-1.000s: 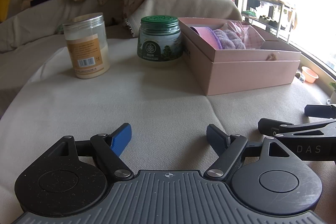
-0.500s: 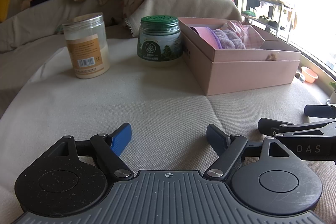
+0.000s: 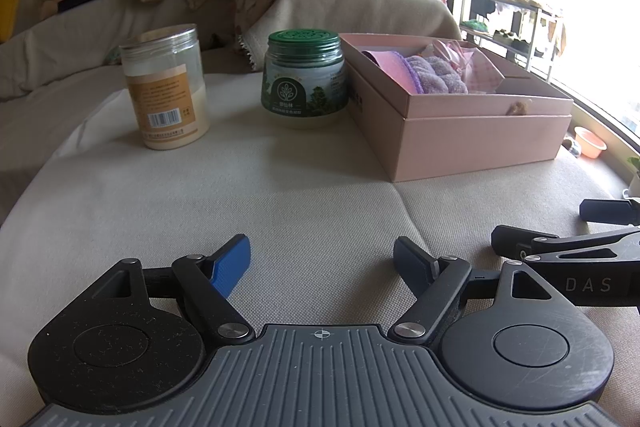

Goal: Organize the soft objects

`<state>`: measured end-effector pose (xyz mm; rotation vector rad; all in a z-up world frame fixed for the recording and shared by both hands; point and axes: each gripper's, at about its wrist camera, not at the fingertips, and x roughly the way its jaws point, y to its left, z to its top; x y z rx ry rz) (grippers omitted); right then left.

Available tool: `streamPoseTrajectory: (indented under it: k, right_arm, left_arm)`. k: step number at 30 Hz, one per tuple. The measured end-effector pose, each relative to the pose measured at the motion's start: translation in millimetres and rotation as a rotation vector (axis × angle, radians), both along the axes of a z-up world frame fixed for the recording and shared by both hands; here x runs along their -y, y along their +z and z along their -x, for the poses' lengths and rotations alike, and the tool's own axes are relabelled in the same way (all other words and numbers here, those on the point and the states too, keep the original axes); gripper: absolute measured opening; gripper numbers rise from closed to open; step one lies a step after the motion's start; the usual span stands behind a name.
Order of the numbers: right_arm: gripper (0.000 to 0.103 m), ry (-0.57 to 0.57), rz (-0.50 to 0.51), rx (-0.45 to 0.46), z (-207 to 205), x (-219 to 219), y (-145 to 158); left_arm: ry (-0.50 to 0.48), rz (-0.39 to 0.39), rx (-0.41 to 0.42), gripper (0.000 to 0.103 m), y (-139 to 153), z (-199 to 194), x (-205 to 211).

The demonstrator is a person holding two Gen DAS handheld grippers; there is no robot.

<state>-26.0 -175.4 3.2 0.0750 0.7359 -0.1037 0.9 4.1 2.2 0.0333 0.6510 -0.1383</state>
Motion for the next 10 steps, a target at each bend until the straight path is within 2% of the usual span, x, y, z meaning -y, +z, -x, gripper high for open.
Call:
streamPoseTrajectory:
  k: [10]
  right_arm:
    - [0.103,0.000,0.000,0.000,-0.1,0.0,-0.3]
  left_arm:
    - [-0.002,-0.001,0.001,0.084,-0.7,2.0,0.9]
